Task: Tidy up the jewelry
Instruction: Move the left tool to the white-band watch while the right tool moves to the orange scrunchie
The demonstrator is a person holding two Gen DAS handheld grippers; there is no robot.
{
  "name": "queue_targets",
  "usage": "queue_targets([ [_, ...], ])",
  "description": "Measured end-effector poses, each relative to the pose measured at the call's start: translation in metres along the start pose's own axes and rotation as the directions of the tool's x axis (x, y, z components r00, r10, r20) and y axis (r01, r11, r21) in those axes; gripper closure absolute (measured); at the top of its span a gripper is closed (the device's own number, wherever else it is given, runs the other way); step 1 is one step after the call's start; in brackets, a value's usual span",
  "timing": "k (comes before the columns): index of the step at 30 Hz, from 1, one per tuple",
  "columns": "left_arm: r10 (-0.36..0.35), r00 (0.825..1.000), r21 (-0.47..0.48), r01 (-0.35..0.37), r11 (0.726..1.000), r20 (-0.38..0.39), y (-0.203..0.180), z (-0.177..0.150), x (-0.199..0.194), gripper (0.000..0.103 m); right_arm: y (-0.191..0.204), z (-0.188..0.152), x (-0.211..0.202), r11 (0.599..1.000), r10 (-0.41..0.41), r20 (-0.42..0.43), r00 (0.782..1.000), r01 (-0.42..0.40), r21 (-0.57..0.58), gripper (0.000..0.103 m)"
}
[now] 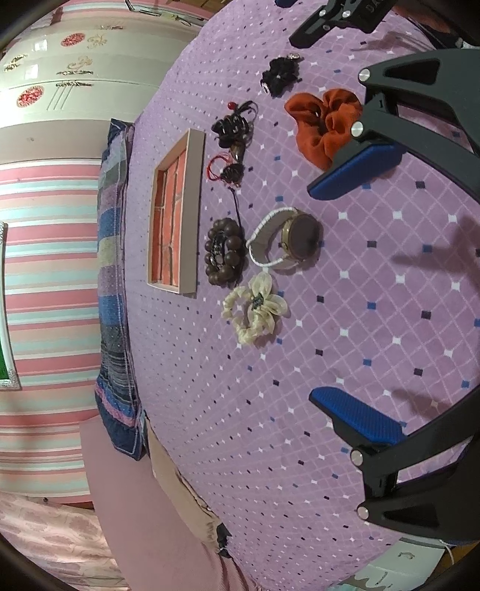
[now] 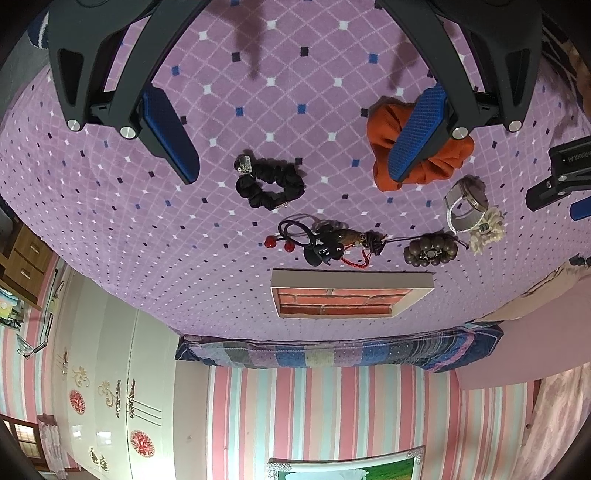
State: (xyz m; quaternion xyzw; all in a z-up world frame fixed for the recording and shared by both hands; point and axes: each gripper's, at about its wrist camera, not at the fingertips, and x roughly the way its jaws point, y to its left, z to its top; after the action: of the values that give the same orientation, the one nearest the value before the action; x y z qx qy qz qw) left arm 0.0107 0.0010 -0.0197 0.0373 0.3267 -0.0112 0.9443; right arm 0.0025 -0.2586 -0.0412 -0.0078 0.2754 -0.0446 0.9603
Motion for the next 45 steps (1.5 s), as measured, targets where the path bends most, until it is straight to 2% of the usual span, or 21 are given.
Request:
queue_targets([
  [13,-0.021,1.000,-0.003,0.021,1.000,-0.018,0.007,0.006,0.008,0.004,0.010,0.001,0.003,0.999,0.019,-0.001,1.000,-0.019,-0.028,0.004],
  [25,-0.077,0.996,-0.008,0.077,0.997,-0.048,0.008,0.009,0.022,0.004,0.017,-0.001,0.019,0.999,0.041,-0.050,0.998,-0.042,-0.009,0.004],
  [40,-0.107,0.989,-0.021,0.105,0.994,-0.101,0.015,0.018,0.045,0.005,0.041,-0.002,0.045,0.996,0.076,-0.119,0.990,-0.082,-0.045,0.004],
  [45,-0.107,0.988,-0.011,0.107,0.994,-0.109,0.013,0.032,0.053,0.005,0.044,-0.001,0.052,0.995,0.082,-0.136,0.987,-0.089,-0.049,0.004],
])
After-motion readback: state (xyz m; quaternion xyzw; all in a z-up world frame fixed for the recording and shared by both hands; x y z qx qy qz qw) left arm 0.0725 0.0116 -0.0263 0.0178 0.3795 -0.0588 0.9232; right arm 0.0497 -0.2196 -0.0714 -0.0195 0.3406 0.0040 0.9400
